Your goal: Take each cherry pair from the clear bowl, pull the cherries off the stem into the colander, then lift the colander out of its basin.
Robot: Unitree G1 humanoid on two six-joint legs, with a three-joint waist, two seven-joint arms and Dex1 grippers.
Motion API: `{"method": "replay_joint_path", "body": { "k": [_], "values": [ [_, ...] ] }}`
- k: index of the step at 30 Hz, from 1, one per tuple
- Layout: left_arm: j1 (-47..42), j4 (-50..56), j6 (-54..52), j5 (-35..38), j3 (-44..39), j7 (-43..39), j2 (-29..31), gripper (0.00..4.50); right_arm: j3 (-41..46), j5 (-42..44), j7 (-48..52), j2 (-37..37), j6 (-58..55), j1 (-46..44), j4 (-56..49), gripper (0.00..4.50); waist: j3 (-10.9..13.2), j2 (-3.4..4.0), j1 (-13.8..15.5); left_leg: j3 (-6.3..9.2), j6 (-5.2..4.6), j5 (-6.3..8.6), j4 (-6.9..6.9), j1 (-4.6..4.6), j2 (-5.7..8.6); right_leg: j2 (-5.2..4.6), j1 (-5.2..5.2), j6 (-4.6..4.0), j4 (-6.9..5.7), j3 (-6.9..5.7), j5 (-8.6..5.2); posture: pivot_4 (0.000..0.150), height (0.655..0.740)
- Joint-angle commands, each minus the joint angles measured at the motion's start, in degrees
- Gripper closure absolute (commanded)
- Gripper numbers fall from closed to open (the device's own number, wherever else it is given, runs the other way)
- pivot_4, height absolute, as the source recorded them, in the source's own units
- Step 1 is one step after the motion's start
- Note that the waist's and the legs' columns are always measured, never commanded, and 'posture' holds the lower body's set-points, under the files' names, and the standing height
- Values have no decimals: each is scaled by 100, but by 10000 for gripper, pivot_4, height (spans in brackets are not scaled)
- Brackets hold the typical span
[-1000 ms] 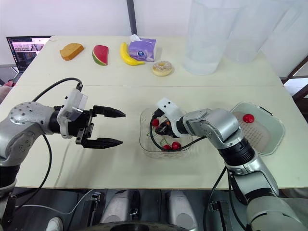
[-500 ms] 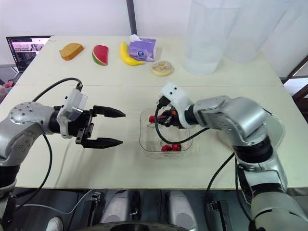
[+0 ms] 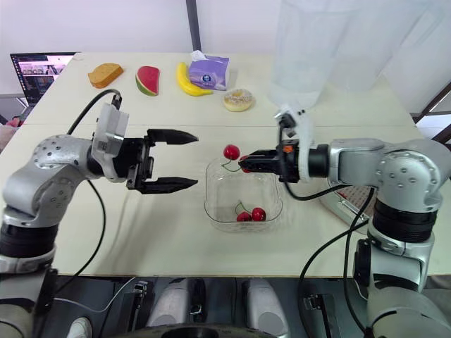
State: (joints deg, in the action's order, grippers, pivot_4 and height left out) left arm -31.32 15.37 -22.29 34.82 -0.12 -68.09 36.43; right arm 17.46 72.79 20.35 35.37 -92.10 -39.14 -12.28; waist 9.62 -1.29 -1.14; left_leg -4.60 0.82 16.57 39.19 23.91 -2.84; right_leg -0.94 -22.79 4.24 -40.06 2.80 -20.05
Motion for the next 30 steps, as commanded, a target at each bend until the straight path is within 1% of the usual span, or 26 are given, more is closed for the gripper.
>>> {"method": "replay_joint_path", "body": {
  "k": [1, 3, 4, 6, 13, 17, 26, 29, 30],
  "values": [
    [-13, -132, 908, -395, 207, -68, -362, 0, 79, 1825, -932, 169, 181, 140, 585, 37732, -1, 2, -1, -1, 0, 0, 0, -1, 0, 0, 1, 0, -1, 1, 0, 1500, 7400],
    [-25, -253, 1166, -511, 284, 3, -600, 0, -382, 3197, -1679, 536, 883, 435, 754, 37732, -1, 2, 2, -1, -3, -2, 1, 0, -1, 1, 1, 1, 0, 1, 0, 1500, 7400],
    [-14, -318, 1340, -587, 337, 16, -721, 0, -575, 3683, -1958, 694, 1188, 556, 796, 37732, -1, 1, 1, -2, -3, -2, 0, 1, 0, 1, 2, 1, 0, 1, 0, 1500, 7400],
    [30, -417, 1608, -703, 434, -10, -880, 0, -775, 4017, -2186, 815, 1528, 654, 806, 37732, -1, 1, 1, -1, -4, -2, 2, 2, 0, 2, 2, 1, 2, 2, 1, 1500, 7400],
    [114, -550, 1667, -620, 670, -164, -1115, 0, -909, 4021, -2137, 856, 1856, 521, 806, 37732, -2, 3, 0, 2, -7, -4, 3, 4, -5, 12, 1, 7, 2, 7, 4, 1500, 7400],
    [-83, -671, 938, -310, 709, 40, -1254, 0, -945, 4021, -2124, 864, 1920, 441, 771, 37732, -2, 3, 18, 2, -7, -4, 4, 5, -4, 8, 2, 8, 2, 6, 4, 1500, 7400],
    [-169, -821, 703, -311, 718, -7, -1344, 0, -1001, 4021, -2089, 896, 1981, 472, 627, 37732, -2, 3, 5, 4, -7, -4, 3, 7, -5, 9, 1, 8, 5, 5, 4, 1500, 7400],
    [-232, -828, 554, -213, 659, 58, -1393, 8573, -1023, 4021, -2100, 896, 2007, 496, 558, 37745, -2, 3, 12, 4, -7, -4, 3, 7, -4, 8, 1, 8, 5, 5, 4, 1500, 7400],
    [-237, -820, 524, -200, 652, 70, -1397, 12999, -1024, 4021, -2097, 892, 2017, 506, 539, 37745, -2, 3, 12, 4, -7, -4, 3, 7, -4, 8, 1, 8, 5, 5, 4, 1500, 7400]
  ]
}}
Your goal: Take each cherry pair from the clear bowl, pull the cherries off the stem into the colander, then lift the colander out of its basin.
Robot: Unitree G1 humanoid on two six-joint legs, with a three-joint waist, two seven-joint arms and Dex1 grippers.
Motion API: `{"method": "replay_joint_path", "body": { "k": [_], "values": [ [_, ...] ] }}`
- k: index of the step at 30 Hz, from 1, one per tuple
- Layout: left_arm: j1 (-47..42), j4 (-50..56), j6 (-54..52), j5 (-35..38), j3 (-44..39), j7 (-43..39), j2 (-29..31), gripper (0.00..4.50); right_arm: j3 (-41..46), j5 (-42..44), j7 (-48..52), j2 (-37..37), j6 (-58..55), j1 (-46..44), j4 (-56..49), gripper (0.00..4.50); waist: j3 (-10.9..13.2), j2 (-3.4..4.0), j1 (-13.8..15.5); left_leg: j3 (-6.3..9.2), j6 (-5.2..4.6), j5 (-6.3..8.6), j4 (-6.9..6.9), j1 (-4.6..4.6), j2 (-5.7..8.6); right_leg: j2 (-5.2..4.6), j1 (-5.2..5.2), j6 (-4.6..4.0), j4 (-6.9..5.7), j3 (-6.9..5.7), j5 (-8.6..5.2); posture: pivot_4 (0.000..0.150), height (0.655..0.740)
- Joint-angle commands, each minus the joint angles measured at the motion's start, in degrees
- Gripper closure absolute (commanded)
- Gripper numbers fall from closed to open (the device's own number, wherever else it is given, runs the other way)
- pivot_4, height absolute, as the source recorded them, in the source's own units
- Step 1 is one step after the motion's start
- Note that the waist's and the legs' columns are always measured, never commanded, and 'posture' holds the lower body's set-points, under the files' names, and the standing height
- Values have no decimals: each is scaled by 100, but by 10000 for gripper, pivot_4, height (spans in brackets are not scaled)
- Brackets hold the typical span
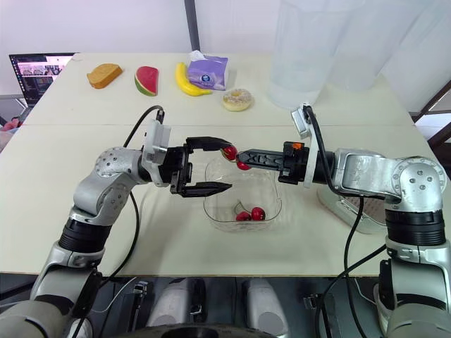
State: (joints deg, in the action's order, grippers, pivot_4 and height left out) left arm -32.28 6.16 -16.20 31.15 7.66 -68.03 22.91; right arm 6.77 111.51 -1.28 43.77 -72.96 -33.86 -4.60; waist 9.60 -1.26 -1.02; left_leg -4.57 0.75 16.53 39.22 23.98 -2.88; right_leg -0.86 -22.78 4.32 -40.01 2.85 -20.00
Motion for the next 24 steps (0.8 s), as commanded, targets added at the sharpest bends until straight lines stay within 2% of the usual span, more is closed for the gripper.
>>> {"method": "replay_joint_path", "body": {
  "k": [1, 6, 7, 22, 24],
  "values": [
    [-142, 109, -101, 170, -129, 67, -44, 18076, 43, 149, 70, 52, 112, -15, -240, 37745, 0, 0, 0, 0, 0, 0, 0, 0, 0, 0, 0, 0, 0, 0, 0, 1500, 7400],
    [-151, 157, -225, 222, -135, 151, -73, 43127, 5, 149, 75, 81, 153, 22, -321, 37745, 0, 0, 1, 0, 0, 0, 0, 1, 0, 0, 0, 0, 1, 0, 0, 1500, 7400],
    [-160, 166, -254, 241, -144, 161, -80, 44246, -5, 149, 73, 87, 159, 29, -330, 37745, 0, 0, 1, 1, 0, 0, 0, 1, 0, 0, 0, 0, 1, 0, 0, 1500, 7400],
    [-218, 457, -1191, 770, -290, 348, 122, 44246, -112, 149, 33, 304, 222, 146, -407, 37745, 0, 0, -3, 2, 0, 0, 0, 1, 0, 0, 0, 0, 1, 0, 0, 1500, 7400],
    [-204, 499, -1240, 772, -287, 350, 153, 45000, -108, 149, 38, 307, 249, 131, -411, 28482, 0, 0, -5, 1, 0, 0, 0, 1, 0, 1, 0, 0, 2, 0, 0, 1500, 7400]
  ]
}}
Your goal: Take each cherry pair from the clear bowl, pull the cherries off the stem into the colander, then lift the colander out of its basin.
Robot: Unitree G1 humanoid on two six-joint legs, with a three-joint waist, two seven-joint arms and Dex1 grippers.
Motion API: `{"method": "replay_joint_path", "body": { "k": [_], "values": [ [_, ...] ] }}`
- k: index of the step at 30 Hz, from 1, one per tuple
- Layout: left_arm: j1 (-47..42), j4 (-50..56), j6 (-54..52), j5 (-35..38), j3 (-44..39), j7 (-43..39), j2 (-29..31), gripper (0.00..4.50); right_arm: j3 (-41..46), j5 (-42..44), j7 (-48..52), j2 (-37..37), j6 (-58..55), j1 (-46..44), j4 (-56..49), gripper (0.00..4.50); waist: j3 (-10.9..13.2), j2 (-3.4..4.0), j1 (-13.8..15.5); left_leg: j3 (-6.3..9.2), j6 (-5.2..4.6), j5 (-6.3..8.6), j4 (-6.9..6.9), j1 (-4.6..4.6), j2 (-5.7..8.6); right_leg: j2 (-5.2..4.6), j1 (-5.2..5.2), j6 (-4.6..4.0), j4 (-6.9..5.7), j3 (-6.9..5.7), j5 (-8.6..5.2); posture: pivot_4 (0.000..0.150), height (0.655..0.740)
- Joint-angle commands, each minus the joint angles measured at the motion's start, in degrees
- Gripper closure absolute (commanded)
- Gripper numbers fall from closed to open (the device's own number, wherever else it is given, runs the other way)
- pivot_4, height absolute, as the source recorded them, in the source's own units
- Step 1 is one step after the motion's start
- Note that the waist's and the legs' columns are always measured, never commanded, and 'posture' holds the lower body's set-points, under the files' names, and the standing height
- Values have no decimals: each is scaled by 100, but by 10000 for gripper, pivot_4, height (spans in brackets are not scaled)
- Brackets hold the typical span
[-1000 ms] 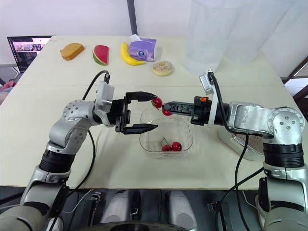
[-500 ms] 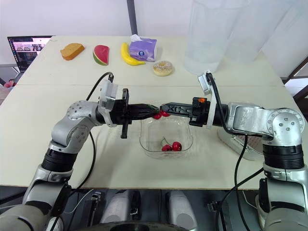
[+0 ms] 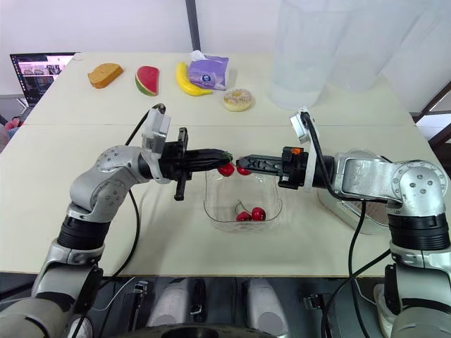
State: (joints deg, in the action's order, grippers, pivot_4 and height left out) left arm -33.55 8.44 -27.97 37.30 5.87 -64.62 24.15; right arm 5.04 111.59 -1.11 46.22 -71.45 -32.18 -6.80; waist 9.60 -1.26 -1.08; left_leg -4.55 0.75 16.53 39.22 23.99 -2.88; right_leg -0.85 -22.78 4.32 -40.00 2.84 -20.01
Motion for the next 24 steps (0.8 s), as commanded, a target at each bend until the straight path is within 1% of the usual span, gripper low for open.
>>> {"method": "replay_joint_path", "body": {
  "k": [1, 4, 5, 11, 15, 20, 24],
  "values": [
    [-72, 288, -97, 157, -104, 8, 46, 45000, 67, 141, 18, 56, 113, -46, -185, 26094, 0, 0, 3, 0, 0, 0, 0, 0, 0, 0, 0, 0, 0, 0, 0, 1500, 7400],
    [-68, 325, -173, 178, -107, 37, 58, 45000, 66, 141, -7, 62, 150, -40, -184, 10745, 0, 0, 4, 0, 0, 0, 0, 0, 0, 0, 0, 0, 0, 0, 0, 1500, 7400],
    [-61, 337, -178, 181, -107, 42, 56, 45000, 74, 141, -12, 46, 163, -32, -189, 6509, 0, 0, 4, 0, 0, 0, 0, 0, 0, 0, 0, 0, 1, 0, 0, 1500, 7400],
    [-43, 339, -253, 181, -90, 59, 91, 45000, 184, 141, -55, 49, 219, -32, -129, 6509, 0, 0, 6, 0, 0, 0, 0, 0, 0, 0, 0, 0, 1, 0, 0, 1500, 7400],
    [-171, 188, -428, 158, -126, 123, 145, 45000, 349, 141, -22, 352, 192, 17, -60, 6509, 0, 0, 9, 0, 0, 0, 0, 1, 0, 0, 0, 0, 1, 0, 0, 1500, 7400],
    [-577, -5, -1002, 541, -383, 342, 103, 45000, 568, 141, 220, 953, 195, 119, -265, 6509, 0, 0, 24, 2, 0, 0, 1, 5, 2, -1, -1, 0, 5, -1, 0, 1500, 7400],
    [-767, -113, -1455, 865, -555, 400, 109, 45000, 689, 72, 516, 1220, 236, 282, -563, 6509, 1, -1, 2, 5, 0, 0, -1, 8, 0, 3, -3, 0, 9, -2, 0, 1500, 7400]
  ]
}}
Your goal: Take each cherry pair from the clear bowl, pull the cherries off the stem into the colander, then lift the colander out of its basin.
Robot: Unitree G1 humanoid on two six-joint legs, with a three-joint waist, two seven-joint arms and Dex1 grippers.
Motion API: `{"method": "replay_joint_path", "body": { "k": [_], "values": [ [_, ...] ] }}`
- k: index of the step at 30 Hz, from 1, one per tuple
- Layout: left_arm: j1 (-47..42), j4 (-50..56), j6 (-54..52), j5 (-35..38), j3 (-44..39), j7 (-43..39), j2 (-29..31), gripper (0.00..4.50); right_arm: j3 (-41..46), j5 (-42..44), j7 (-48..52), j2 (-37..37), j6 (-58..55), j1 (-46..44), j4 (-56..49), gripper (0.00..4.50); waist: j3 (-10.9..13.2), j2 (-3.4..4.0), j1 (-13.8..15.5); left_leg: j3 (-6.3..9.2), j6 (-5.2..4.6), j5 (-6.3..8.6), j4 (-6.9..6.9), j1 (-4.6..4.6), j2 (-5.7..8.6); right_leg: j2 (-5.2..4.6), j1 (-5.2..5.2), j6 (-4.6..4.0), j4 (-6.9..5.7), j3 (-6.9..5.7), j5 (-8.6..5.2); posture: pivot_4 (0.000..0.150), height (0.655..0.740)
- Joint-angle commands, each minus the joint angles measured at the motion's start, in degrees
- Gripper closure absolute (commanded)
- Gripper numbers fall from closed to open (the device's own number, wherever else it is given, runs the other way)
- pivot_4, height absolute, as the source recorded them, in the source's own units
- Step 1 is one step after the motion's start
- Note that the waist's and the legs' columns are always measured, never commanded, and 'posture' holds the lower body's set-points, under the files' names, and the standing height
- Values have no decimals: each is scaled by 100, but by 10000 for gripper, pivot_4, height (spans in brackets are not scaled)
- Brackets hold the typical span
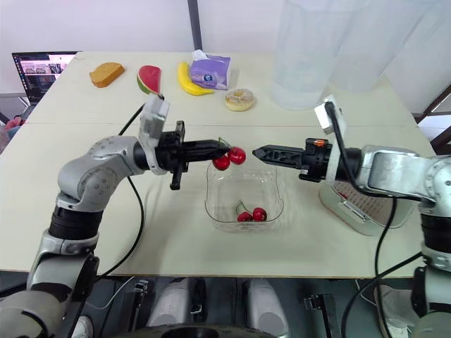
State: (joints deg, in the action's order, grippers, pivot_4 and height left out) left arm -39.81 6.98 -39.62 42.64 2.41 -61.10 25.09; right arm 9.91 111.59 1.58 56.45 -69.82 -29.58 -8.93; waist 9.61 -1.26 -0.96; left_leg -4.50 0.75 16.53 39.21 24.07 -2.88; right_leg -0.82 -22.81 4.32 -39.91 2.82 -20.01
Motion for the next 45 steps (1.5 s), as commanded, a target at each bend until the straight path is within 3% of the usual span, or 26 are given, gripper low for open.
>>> {"method": "replay_joint_path", "body": {
  "k": [1, 16, 31, 34, 39, 45],
  "values": [
    [-176, 13, -414, 423, -252, 75, 13, 45000, 211, 25, 324, 262, 72, 55, -454, 6509, 0, 0, -15, 0, 0, 0, 0, 0, 0, 0, 0, 0, 0, 0, 0, 1500, 7400],
    [-255, 26, -939, 621, -122, -236, 148, 45000, -445, -1573, 1180, 218, 199, -720, -1373, 6509, 0, 0, -4, 2, 5, -3, 0, 0, -1, -1, -2, 0, -1, 0, 0, 1500, 7400],
    [-133, 211, -1002, 660, -113, -153, 78, 45000, -851, -1754, 1127, -321, 200, -1369, -1254, 6509, 0, 0, 2, 2, 4, -2, 1, 3, 2, -9, -4, 0, -1, -4, 0, 1500, 7400],
    [-116, 245, -1023, 669, -130, -120, 58, 45000, -833, -1749, 1118, -345, 185, -1378, -1268, 15165, 0, 0, -6, 2, 4, -2, 0, 3, 2, -10, -4, 0, -1, -4, 0, 1500, 7400],
    [-99, 262, -1013, 668, -123, -102, 55, 45000, -823, -1708, 1064, -360, 191, -1369, -1267, 38869, 0, 0, -3, 2, 4, -2, 0, 3, 2, -10, -4, 0, -2, -4, 0, 1500, 7400],
    [-143, 211, -964, 622, -130, -13, -5, 45000, -822, -1665, 1081, -318, 163, -1335, -1325, 41027, 0, 0, -3, 2, 4, -2, 1, 3, 2, -10, -4, 0, -2, -4, 0, 1500, 7400]
  ]
}}
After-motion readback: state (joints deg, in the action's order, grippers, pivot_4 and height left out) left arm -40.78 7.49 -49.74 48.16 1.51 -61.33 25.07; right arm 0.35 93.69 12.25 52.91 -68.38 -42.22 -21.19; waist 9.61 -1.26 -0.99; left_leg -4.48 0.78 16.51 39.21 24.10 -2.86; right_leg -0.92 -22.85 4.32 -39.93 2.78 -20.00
